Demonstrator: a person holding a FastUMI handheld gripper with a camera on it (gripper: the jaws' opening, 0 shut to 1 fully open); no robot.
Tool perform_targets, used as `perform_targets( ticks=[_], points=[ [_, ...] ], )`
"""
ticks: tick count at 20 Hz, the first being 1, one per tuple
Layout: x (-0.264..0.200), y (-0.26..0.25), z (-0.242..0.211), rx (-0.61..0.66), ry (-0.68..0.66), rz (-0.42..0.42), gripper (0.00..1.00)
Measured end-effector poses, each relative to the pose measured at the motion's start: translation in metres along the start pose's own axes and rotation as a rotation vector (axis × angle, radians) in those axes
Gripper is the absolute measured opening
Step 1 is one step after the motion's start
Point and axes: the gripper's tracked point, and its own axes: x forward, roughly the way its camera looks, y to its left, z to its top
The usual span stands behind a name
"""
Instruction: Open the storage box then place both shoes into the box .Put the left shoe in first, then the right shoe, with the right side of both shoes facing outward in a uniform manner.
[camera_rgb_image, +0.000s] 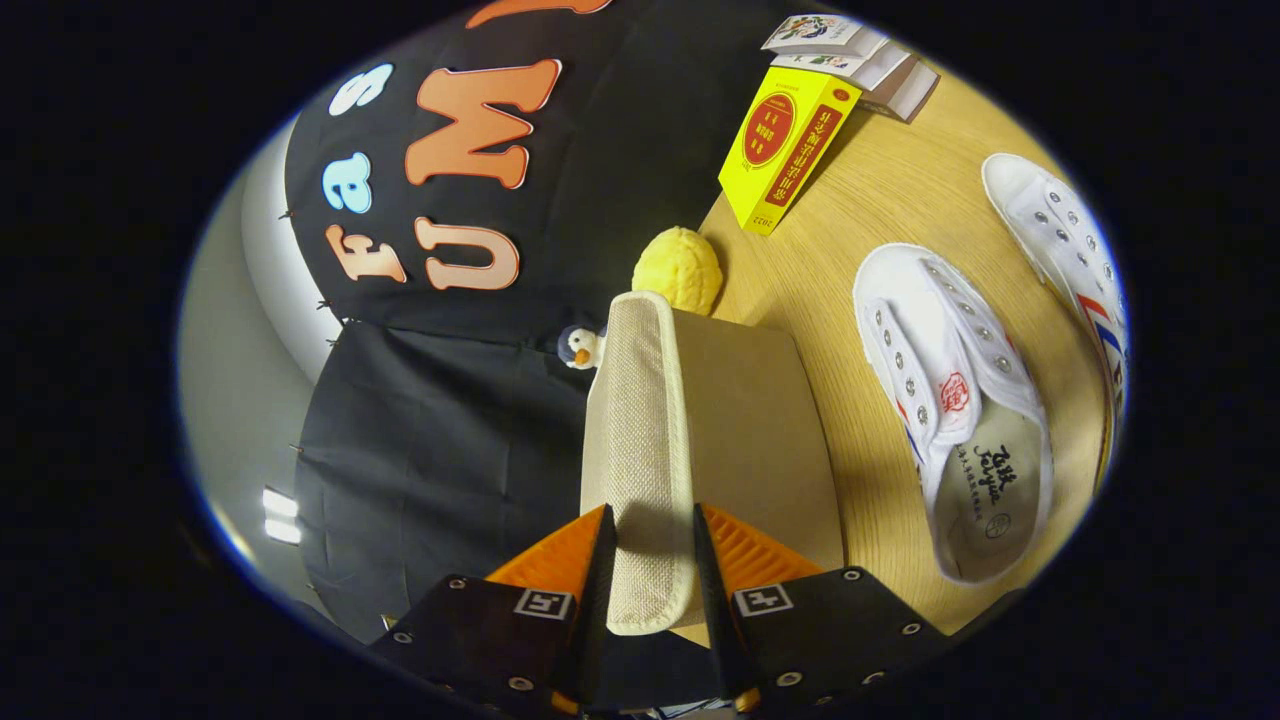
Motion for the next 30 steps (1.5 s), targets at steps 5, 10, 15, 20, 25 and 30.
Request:
perform_targets(
  ticks=[5,10,15,20,25,30],
  points=[
    [-0.016,0.013,0.012,0.010,-0.068,-0.007,0.02],
    [-0.021,0.061,0.010,-0.024,-0.100,0.062,0.01],
    [-0.013,0.103,0.007,-0.029,-0.118,0.100,0.01],
    [0.006,0.146,-0.002,-0.092,-0.119,0.105,0.01],
    [0.031,0.200,-0.021,-0.222,-0.090,0.098,0.02],
    [0.060,0.234,-0.045,-0.314,-0.057,0.076,0.03]
  ],
)
